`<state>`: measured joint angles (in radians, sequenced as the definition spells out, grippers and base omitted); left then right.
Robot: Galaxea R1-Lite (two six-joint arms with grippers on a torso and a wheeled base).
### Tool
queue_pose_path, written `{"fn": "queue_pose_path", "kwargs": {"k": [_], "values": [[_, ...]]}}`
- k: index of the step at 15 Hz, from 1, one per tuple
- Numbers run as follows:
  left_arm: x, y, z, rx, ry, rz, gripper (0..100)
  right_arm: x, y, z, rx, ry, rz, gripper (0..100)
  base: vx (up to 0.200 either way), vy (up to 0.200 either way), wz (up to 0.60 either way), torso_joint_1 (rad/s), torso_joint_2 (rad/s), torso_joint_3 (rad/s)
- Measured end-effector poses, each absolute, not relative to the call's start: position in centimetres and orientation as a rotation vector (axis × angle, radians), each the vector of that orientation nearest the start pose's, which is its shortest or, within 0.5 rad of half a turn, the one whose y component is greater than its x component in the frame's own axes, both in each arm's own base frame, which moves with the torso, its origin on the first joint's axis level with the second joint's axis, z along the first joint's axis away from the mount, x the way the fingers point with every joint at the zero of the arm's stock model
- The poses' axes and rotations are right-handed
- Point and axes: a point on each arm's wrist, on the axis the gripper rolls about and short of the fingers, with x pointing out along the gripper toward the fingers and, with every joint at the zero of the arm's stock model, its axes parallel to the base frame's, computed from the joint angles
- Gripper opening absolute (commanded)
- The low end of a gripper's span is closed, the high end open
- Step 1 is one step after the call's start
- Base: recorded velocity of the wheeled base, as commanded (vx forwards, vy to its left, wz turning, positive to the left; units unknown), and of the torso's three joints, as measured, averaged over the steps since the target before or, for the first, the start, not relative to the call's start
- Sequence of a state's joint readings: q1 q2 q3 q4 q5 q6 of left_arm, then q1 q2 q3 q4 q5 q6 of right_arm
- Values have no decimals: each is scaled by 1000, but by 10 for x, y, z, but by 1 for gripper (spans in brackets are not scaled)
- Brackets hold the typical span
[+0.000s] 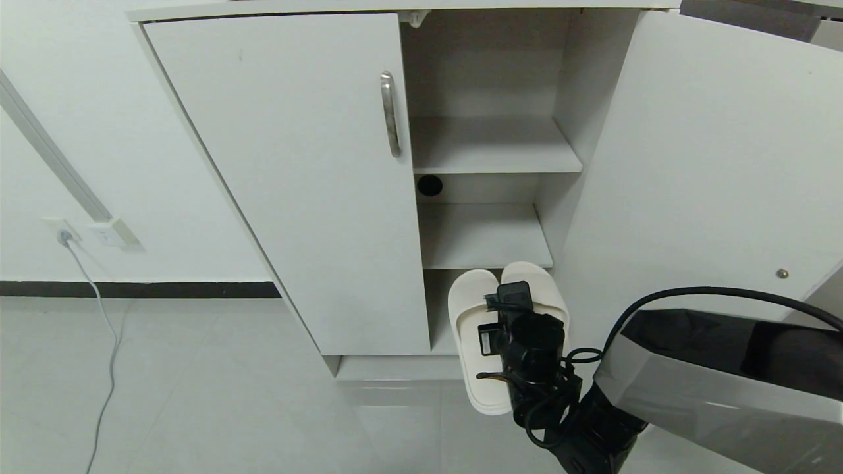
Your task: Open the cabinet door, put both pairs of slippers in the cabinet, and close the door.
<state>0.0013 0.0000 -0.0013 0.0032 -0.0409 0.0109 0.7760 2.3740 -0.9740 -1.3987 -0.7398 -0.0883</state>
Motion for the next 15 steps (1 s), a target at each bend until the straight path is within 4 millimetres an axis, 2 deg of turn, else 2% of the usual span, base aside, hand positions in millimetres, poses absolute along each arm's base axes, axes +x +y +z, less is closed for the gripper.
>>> {"fn": "queue_pose_path", "kwargs": {"k": [5, 15], "values": [[-23, -1, 76, 8, 2, -39, 0, 311, 262, 45, -113, 28, -2, 0, 0, 0, 0, 0, 0, 0], [-23, -1, 76, 6, 1, -39, 0, 324, 240, 43, -115, 41, -58, 0, 0, 0, 0, 0, 0, 0]]}}
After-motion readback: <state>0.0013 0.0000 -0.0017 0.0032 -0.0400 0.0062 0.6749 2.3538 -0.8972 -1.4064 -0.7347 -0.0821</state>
